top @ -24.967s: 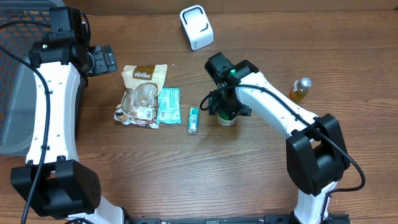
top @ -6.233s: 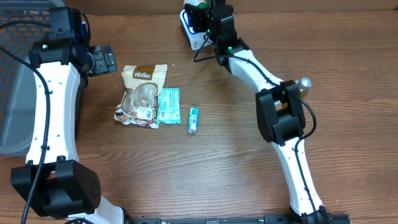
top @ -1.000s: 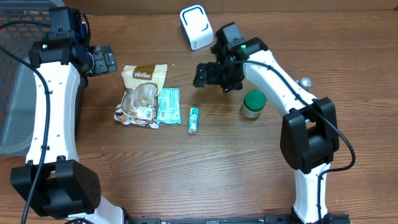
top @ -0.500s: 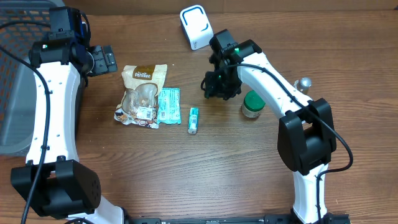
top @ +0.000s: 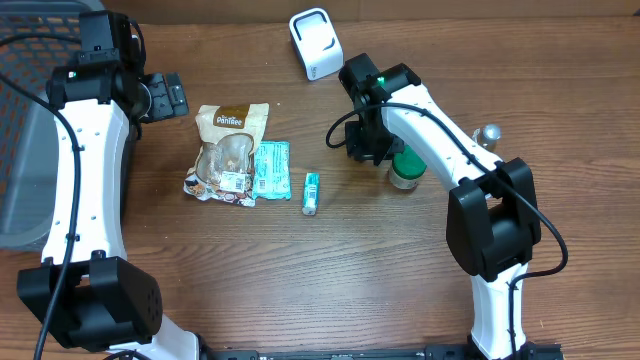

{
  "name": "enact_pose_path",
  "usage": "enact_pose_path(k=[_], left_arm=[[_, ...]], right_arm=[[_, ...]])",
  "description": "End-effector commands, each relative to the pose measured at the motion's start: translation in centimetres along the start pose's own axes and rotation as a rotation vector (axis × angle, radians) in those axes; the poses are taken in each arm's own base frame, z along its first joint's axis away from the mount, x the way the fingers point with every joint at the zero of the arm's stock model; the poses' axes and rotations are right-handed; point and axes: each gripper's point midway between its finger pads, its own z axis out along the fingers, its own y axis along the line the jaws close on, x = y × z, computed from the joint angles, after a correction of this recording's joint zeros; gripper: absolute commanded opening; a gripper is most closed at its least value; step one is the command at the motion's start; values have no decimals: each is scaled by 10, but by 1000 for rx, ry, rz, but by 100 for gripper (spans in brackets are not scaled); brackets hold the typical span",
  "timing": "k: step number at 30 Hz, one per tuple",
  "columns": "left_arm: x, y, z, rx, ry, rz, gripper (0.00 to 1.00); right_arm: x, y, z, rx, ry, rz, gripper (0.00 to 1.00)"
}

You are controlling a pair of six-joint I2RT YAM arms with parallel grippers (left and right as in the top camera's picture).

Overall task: Scan the item barcode
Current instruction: 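Lift the right gripper and move it left toward the teal tube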

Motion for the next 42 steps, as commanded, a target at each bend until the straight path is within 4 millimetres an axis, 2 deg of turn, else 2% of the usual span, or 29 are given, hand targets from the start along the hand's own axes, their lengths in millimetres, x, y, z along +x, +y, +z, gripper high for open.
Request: enact_pose_path(k=[1,8,18,25,31,36,38,42], left_arm=[[-6,5,-4,-14,-19,-5,100],[-6,5,-4,-14,-19,-5,100],[-6,5,-4,-14,-19,-5,100],[-6,5,-4,-14,-19,-5,100],[-6,5,-4,-14,-19,-5,100],[-6,5,-4,-14,-19,-5,100],[-6,5,-4,-14,-19,-5,100],[-6,5,-4,-14,-19,-5,100]], right_arm=[[-8,-17,-8,94,-49,55,27],[-2,-31,-8,133,-20,76,27],[3,-78,-10,188,45,161,26],[4,-94,-11,196,63,220,26],[4,-91,-10,189,60,216,28],[-1,-77,-13,142,43,198,28],[-6,-70,-22,112,31,188,28],[-14,-44,-49,-22,19,176,32]])
